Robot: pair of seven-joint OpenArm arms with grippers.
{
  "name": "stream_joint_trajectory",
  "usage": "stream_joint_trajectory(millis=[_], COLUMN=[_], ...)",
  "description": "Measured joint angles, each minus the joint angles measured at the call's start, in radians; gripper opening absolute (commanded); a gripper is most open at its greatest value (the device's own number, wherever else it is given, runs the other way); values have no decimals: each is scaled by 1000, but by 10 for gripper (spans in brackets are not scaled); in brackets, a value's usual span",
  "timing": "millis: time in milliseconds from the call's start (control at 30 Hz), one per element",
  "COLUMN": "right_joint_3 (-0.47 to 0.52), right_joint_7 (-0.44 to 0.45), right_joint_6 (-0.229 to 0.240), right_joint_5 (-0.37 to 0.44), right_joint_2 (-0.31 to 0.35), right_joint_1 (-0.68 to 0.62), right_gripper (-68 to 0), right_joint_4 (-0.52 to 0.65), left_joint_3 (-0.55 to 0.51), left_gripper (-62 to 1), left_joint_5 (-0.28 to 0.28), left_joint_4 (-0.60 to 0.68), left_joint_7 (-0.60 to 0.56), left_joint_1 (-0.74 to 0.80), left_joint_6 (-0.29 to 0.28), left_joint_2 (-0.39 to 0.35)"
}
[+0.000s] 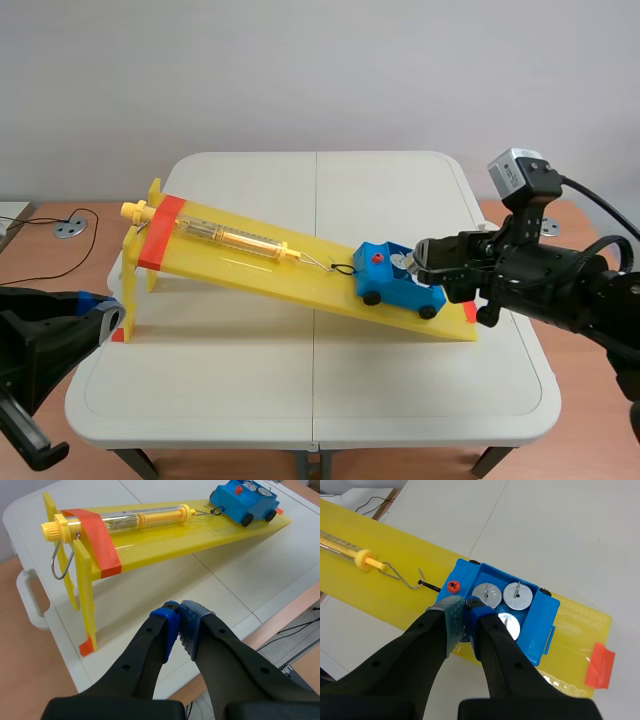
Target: Place the four metal weights on the blue cart on the ramp.
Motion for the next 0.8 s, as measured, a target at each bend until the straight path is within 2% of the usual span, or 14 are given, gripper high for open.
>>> stream_joint_trajectory(millis=[333,800], right_joint_3=[0,0], right_joint_7=[0,1], right_joint_6=[-1,-4], right_joint_5=[-6,-26], right_joint_2=[0,-41], right_joint_1=[65,108], right_gripper=[-669,-669], right_joint_4=[-112,-159], left_joint_3=[0,0], left_gripper=[-573,-573], left_joint_5=[0,0], left_joint_4=[0,0], left_joint_7=[0,0], left_joint_1=[0,0], left_joint_6=[0,0], left_joint_2=[0,0])
